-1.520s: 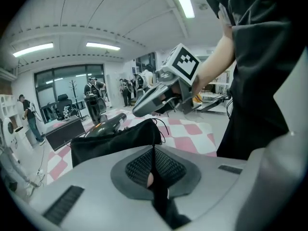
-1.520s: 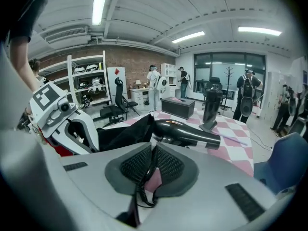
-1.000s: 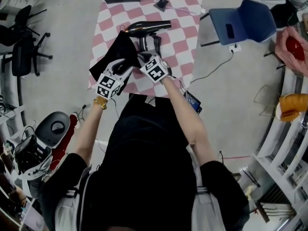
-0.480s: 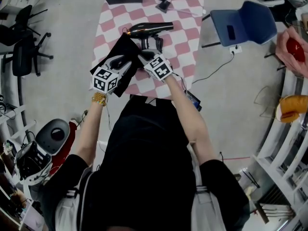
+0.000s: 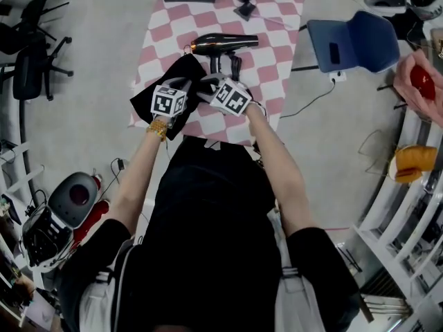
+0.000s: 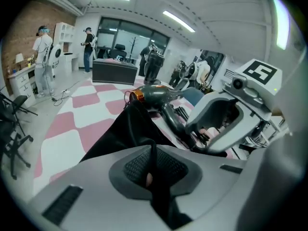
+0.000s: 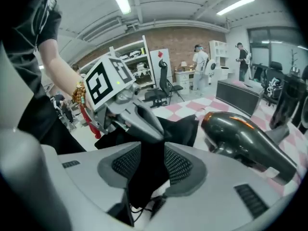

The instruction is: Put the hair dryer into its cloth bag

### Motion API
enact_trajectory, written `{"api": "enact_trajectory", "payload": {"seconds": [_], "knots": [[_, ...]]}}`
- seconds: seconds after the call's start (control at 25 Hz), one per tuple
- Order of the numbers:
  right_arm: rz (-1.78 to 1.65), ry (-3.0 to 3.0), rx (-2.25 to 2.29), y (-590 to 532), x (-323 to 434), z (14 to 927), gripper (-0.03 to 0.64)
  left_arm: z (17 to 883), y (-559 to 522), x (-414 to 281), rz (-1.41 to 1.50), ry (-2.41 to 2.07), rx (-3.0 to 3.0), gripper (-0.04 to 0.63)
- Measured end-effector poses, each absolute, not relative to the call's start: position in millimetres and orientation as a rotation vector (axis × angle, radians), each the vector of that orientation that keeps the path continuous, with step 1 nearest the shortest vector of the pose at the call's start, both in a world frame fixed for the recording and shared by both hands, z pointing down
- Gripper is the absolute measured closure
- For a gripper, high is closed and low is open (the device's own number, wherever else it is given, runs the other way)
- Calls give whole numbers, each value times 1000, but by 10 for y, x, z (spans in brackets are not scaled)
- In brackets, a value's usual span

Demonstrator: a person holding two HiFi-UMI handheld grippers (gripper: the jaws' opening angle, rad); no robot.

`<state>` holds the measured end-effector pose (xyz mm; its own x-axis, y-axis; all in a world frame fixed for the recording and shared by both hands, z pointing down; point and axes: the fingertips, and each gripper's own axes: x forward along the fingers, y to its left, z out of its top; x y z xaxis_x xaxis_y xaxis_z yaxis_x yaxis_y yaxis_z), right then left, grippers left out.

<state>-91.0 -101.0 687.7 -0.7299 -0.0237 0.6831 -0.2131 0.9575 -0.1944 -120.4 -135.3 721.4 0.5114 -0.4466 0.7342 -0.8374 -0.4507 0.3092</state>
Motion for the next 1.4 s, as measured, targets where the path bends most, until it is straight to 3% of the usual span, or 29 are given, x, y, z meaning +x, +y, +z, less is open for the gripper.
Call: {"api": "enact_trajectory", "payload": {"seconds": [0.24,0.48,0.56,0.64,0.96,1.08,1.4], "knots": [[323,-2306,461,-1553,-713,6976,462,7065,-1187,-1268,666,-1008,2181,568],[536,-2382,378,-1398,-890,7059,465,6738,-996,-1284,469,-874,2354,568],[591,-2422,346,-1326,-952,7016,569,6673,-958,-1313,454,-836,2387,568],[671,-2458,332,-1277,-982,6920,591,6650,-959,-1378,485,-836,2376,568],[656,-2525,470,-1320,-941,6407,592,5827,-1131,-1517,459,-1013,2321,472],[661,-2592,486,-1226,-971,6114,594,5577,-1031,-1319,336,-909,2261,469],[547,-2636,433,-1021,-976,5915,594,5963,-1007,-1285,30,-957,1898,466]]}}
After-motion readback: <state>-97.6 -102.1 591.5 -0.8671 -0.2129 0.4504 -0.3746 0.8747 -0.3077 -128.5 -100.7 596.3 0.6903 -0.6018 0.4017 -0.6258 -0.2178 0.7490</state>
